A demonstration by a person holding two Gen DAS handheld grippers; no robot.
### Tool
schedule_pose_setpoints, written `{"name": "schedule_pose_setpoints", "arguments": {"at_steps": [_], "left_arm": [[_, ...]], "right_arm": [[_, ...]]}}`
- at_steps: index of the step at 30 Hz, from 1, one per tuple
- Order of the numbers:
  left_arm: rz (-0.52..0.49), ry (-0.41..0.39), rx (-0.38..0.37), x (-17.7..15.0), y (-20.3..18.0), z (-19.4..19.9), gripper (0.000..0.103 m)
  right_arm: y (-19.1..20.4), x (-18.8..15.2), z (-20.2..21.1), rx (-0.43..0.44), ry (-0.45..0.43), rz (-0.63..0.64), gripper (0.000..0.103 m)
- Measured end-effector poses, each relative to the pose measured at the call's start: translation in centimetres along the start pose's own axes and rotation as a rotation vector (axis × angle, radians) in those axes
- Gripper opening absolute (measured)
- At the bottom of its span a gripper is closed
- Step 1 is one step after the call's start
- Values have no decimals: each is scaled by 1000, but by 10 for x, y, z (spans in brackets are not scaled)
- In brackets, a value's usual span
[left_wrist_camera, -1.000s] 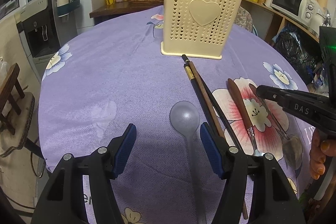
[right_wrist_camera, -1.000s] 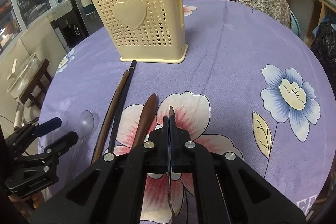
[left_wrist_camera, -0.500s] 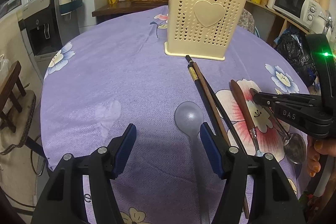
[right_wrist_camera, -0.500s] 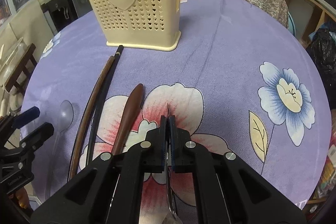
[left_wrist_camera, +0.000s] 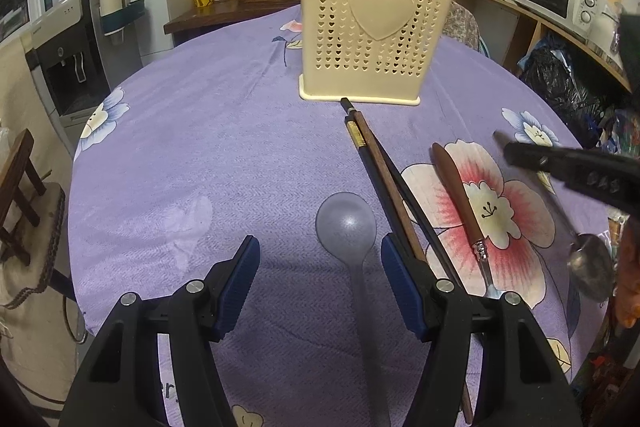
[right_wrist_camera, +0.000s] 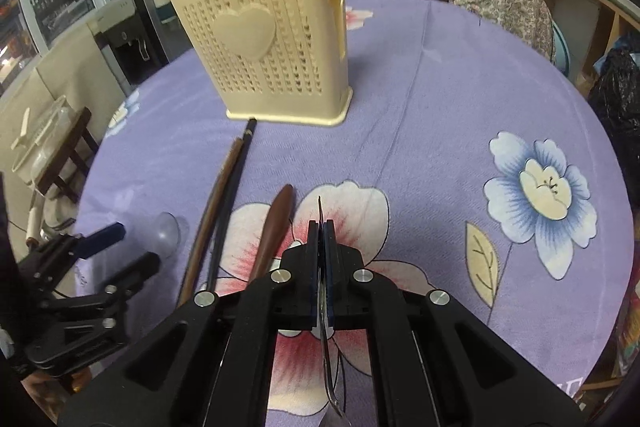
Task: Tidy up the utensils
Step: 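Lift the metal spoon with the right tool while the left tool grasps the clear plastic spoon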
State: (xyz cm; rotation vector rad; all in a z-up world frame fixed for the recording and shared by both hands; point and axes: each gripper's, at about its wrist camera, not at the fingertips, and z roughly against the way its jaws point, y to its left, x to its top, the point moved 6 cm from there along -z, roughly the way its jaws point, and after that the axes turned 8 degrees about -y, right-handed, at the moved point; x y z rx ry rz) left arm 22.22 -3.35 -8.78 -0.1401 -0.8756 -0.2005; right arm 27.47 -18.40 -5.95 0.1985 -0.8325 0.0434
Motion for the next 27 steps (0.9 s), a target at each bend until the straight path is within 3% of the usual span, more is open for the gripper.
{"name": "schedule_pose_setpoints", "arguments": {"at_steps": [10,27], "left_arm": [[-32,37,24,-3,-10,-12,63],[-30,43,40,0,-12,-17,63]], "right_arm": [[0,24,44,90,-106,-58,3],[-14,22,42,77,-139,-101,3]]}}
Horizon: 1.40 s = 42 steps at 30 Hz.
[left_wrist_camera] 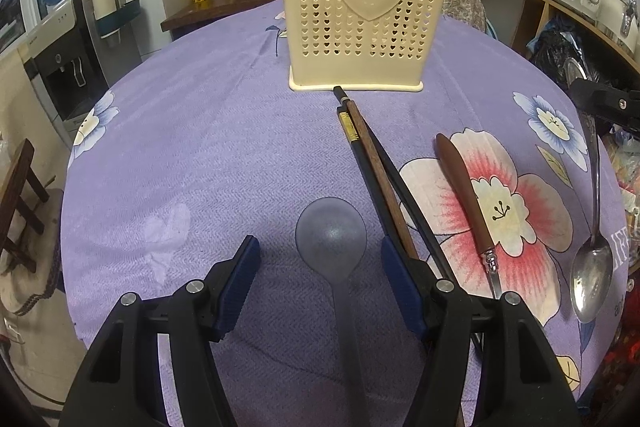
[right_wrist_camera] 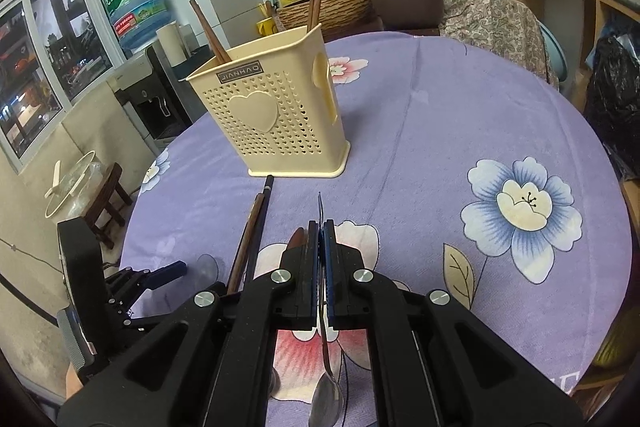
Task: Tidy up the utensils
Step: 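Lift the metal spoon with the right tool while the left tool grasps the clear plastic spoon, then carry both held spoons up above the cream holder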
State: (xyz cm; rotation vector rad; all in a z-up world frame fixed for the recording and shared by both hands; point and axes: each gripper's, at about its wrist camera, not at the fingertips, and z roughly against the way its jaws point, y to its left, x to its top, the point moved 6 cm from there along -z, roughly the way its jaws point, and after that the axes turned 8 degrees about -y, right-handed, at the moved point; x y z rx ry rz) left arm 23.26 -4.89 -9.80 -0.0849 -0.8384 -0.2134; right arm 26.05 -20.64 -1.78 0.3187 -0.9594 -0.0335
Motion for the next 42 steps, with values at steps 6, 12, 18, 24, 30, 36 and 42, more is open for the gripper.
{"name": "schedule_pose_setpoints", "arguments": {"at_steps": [6,12,18,24,30,36,42], "left_arm": [[5,0,-1,0,1,0,63],[6,1,4,1,0,-1,63],[-3,1,27,3,-1,-3,58],[9,-5,27,6,-1,-1,43],[9,-17,19,12,0,2,37],[30,-49,-2,22,4,9,36],[47,-99,-15,39,9,20,36]], "right_arm": [[6,10,13,-33,-59,56,3],[7,13,21,-43,-82,72,3],[7,13,23,-67,-92,84,3],[9,13,22,-79,-93,100,3],[7,13,20,-74,-93,91,3],[1,14,18,-50,-86,52,3],[-2,16,18,-39,-90,33,3]]}}
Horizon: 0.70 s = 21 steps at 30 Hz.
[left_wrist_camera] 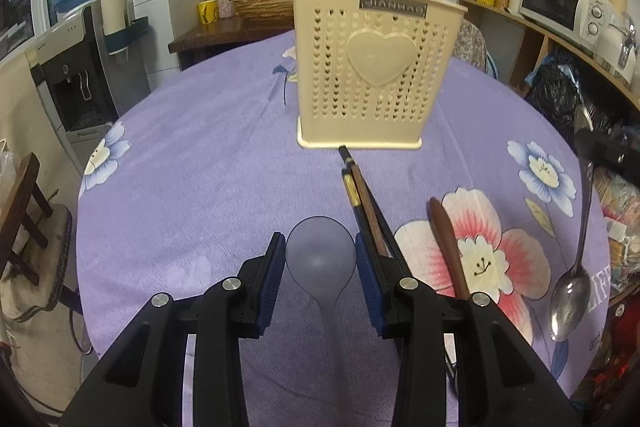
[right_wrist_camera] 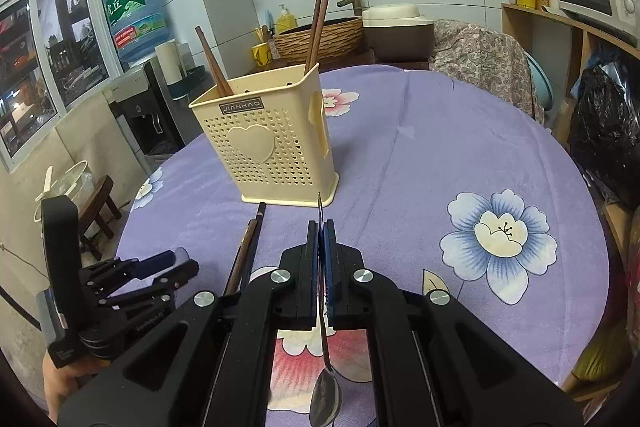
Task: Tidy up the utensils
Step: 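Carry both held spoons up above the cream holder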
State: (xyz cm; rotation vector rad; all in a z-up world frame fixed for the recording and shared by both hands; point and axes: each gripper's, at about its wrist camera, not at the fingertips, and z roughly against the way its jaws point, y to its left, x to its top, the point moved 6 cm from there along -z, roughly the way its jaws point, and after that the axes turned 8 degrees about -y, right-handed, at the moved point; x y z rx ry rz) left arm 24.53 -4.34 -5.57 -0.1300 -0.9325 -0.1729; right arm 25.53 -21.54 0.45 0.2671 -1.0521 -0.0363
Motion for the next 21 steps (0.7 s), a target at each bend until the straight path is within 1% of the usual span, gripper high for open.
{"name": "schedule_pose_setpoints", "arguments": {"at_steps": [8,12,14,21], "left_arm": [[21,-52,-11,17,6,9,36],[17,-76,-17,25,6,13,36],[16,-92,-25,31,5,17,36],[14,-185,-21,57,8,36,36]], "right_arm": [[0,1,0,5,-3,-8,3],[2,2,-1,-9,-3,11,3],[2,2,0,-1,-1,4,3],[7,5,6,-9,-20,29,3]]}}
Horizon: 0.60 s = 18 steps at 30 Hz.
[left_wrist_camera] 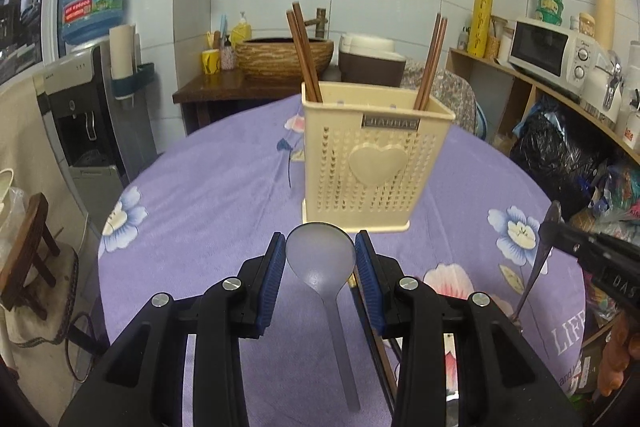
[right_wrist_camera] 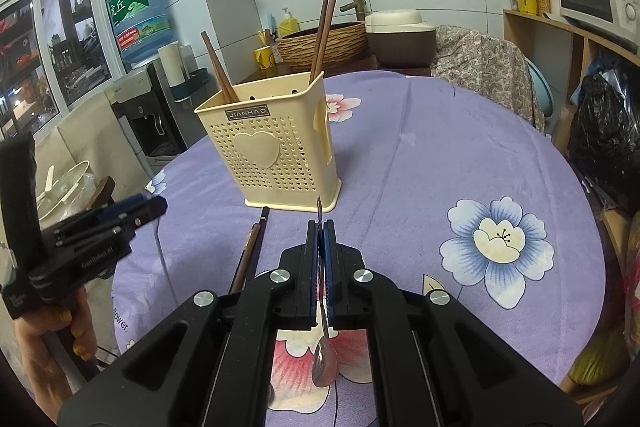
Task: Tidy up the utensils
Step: 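Carry both held spoons up above the cream holder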
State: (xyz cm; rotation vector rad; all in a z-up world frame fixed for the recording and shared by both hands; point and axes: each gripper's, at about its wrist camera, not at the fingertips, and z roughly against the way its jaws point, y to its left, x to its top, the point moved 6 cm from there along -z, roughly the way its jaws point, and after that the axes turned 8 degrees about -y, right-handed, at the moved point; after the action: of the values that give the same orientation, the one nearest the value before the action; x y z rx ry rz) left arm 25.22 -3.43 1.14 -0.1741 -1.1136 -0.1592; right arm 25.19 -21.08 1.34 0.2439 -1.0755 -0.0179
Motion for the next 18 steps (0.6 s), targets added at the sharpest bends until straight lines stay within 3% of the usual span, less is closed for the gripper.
{"name": "schedule_pose_setpoints", "arguments": {"at_steps": [6,14,18], "left_arm": [[-2,-51,-1,12,-1,8,36],[0,-48,-7,10,-1,6,36],[22,-61,-47,24,2,12,36]], "right_arm": [[5,3,6,4,-27,22,3],[11,5,8,17,-39,53,3],[15,23,12,57,-77,45,3]]}}
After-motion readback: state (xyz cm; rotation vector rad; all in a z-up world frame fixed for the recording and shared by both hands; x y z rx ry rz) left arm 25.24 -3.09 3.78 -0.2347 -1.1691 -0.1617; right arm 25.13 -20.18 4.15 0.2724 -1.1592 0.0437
